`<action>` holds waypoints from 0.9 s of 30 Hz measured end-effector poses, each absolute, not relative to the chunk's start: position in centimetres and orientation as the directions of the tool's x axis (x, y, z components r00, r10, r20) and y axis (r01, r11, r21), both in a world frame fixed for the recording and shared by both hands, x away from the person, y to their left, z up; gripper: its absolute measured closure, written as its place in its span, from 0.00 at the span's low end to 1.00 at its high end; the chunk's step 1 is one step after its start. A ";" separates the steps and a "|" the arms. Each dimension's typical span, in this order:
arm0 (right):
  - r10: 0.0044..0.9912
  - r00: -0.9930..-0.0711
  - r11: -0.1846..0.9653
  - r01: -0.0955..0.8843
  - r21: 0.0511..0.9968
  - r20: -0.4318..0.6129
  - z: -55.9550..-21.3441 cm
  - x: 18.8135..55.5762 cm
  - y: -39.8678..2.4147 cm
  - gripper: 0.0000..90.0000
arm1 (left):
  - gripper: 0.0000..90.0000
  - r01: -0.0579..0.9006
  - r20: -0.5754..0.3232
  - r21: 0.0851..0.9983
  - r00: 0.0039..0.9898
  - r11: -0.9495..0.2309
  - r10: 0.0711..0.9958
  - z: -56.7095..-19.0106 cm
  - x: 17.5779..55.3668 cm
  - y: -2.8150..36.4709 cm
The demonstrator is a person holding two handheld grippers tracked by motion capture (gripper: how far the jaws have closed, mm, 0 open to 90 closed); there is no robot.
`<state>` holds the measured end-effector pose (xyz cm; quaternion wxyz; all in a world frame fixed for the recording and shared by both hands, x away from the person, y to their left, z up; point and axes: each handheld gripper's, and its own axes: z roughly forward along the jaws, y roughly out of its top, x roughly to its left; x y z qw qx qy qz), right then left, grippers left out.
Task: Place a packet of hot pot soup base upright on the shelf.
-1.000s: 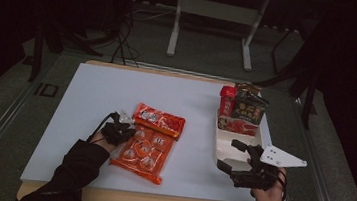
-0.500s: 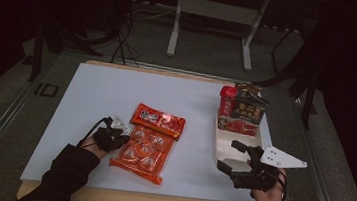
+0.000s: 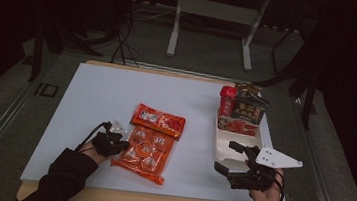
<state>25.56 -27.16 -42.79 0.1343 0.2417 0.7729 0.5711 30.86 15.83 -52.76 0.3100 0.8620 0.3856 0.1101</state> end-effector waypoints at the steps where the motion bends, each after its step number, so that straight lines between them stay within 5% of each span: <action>1: 0.527 -0.847 0.231 0.220 0.948 0.068 -42.8 25.6 -27.2 0.16 | 1.00 0.596 -0.049 0.619 0.678 -0.510 0.733 -52.8 30.9 15.8; 10: 0.522 -0.850 0.235 0.219 0.947 0.067 -42.8 25.5 -27.1 0.16 | 1.00 0.571 -0.099 0.615 0.740 -0.544 0.665 -52.7 30.2 13.2; 27: 0.527 -0.847 0.231 0.223 0.947 0.071 -42.9 25.6 -27.4 0.16 | 1.00 0.577 -0.036 0.664 0.661 -0.476 0.750 -53.0 33.3 12.8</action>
